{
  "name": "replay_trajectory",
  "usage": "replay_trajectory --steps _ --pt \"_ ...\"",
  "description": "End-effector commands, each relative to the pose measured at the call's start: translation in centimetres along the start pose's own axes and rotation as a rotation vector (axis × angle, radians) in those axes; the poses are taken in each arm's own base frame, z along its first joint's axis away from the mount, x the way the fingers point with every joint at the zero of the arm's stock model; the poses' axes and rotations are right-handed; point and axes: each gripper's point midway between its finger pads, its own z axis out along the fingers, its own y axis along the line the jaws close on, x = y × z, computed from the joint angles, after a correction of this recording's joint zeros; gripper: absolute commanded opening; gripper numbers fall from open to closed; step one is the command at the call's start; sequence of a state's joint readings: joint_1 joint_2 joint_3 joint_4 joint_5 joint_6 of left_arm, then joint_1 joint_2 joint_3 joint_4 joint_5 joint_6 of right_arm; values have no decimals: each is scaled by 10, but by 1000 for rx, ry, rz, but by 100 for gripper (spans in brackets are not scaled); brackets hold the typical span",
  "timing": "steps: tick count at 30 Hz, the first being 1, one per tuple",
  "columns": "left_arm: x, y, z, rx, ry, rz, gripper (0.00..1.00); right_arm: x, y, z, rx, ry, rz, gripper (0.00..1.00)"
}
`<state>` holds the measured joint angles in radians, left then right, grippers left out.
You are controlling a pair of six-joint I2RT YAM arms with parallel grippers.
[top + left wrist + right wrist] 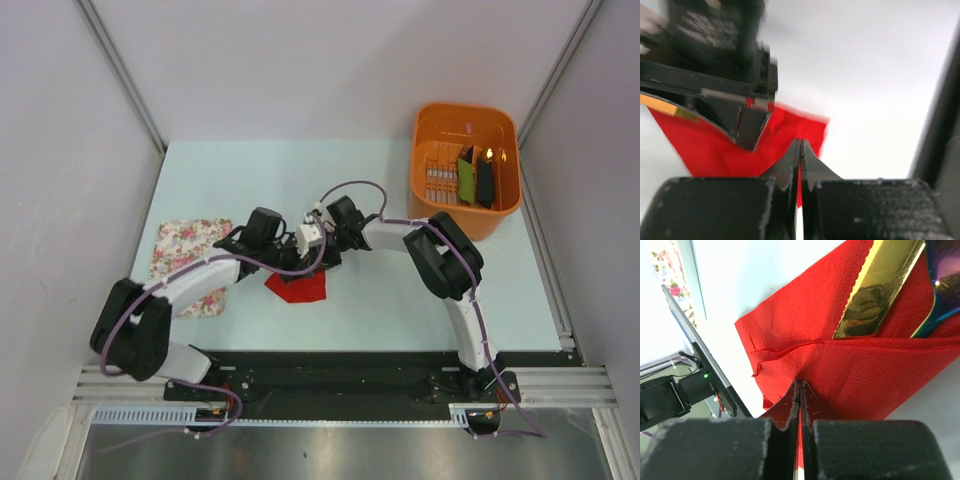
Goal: Place the utensils on the paper napkin and roll it up
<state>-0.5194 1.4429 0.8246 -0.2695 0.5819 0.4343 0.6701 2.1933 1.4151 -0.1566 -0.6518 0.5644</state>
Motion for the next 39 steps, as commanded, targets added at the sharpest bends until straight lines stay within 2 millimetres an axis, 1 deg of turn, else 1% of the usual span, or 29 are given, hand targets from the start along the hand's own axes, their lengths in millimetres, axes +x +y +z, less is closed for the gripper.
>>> replay_trajectory --steps 1,2,3,4,5,6,7,8,10,11,12,13,15,18,19,20,24,29,34,36,38,39 --pt "-36 -41 -19 168 -209 -445 3 15 -41 7 84 22 56 0" --pt "-35 -37 -22 182 -237 -519 3 15 -43 7 86 22 57 0" --pt "-22 -39 -18 192 -234 -601 4 17 -43 8 86 22 60 0" --pt "-30 -33 -20 196 -290 -674 4 18 -42 8 74 28 69 0" --pt "-24 -26 -19 186 -300 -736 5 20 -43 9 73 32 73 0" --pt "-14 -25 -17 182 -300 -789 9 21 -43 10 80 31 71 0" --pt "-19 -21 -18 183 -334 -830 11 21 -42 11 80 29 68 1" --pt "-13 -17 -18 175 -339 -865 16 20 -42 10 80 28 74 1" --pt "-11 -13 -16 163 -342 -890 21 19 -43 11 84 21 74 1" --pt "-9 -12 -15 168 -341 -904 25 19 -42 11 82 21 73 1" --pt "-4 -14 -11 190 -320 -947 26 19 -43 12 83 22 77 1" --pt "-4 -13 -10 196 -325 -956 27 19 -43 12 84 20 78 1" --pt "5 -8 -3 193 -303 -1007 22 18 -43 12 83 18 86 1" --pt "9 1 0 194 -304 -1034 15 19 -43 11 81 20 82 1" --pt "14 5 3 193 -296 -1057 12 18 -42 11 80 18 80 1" --pt "14 8 4 187 -301 -1059 8 17 -41 10 80 16 80 1" --pt "19 18 10 165 -295 -1080 1 17 -42 10 79 18 86 1" --pt "30 24 19 138 -262 -1104 0 16 -41 8 72 16 85 1" --pt "46 27 26 98 -221 -1134 0 16 -36 8 62 18 83 1" --pt "54 30 30 72 -202 -1139 0 16 -34 7 55 17 78 1" --pt "66 33 33 37 -160 -1146 0 15 -30 5 49 15 73 2" --pt "69 33 34 29 -149 -1150 0 14 -29 5 45 13 71 3"
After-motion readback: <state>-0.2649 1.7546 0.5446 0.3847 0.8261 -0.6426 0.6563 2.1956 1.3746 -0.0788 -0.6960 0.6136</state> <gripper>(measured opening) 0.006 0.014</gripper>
